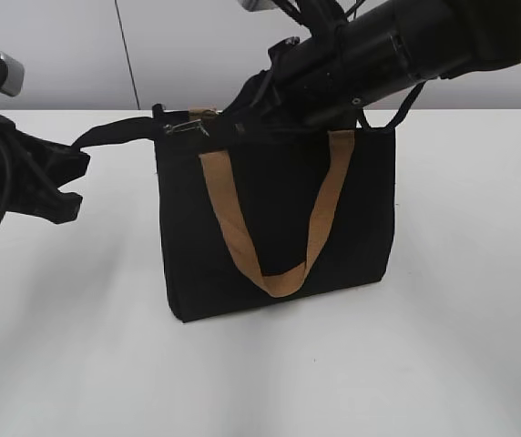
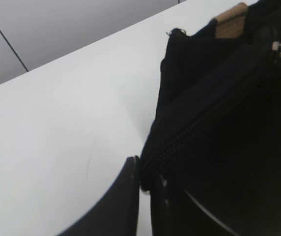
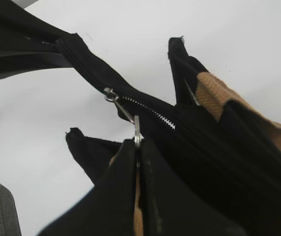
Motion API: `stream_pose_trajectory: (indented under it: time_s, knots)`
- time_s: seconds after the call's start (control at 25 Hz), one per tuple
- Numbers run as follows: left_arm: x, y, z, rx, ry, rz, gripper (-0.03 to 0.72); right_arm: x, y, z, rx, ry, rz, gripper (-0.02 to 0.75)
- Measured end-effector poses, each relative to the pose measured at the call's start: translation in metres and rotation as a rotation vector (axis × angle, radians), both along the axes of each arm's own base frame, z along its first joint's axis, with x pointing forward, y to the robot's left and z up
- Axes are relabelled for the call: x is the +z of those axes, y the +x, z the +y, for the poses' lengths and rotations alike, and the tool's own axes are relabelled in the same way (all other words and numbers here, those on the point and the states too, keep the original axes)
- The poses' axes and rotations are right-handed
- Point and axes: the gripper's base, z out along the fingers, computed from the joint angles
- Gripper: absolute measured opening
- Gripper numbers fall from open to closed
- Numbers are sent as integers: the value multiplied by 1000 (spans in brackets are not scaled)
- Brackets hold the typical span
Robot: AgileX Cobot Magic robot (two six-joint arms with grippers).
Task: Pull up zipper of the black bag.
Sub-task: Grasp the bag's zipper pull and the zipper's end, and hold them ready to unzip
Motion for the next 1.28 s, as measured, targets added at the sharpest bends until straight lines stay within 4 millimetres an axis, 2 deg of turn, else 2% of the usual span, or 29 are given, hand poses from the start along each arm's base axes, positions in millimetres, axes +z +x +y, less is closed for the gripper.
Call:
stream_pose_trajectory:
  time_s: [0.2, 0.36, 0.68, 1.12, 1.28]
  knots:
    - [-2, -1, 1, 7, 13, 17, 20, -4, -1, -4, 19, -60, -1, -1]
    - [-3, -1, 2, 12, 21, 27, 20, -5, 4, -15, -10, -75, 29, -1]
    - [-3, -1, 2, 13, 25, 32, 20, 8, 12, -55, -64, -56, 56, -1]
    - [-4, -1, 2, 16, 29, 38, 20, 6, 27, -125, -214, -39, 172, -1]
    - [-4, -1, 3, 17, 31, 40, 20, 7, 27, -133, -235, -34, 185, -1]
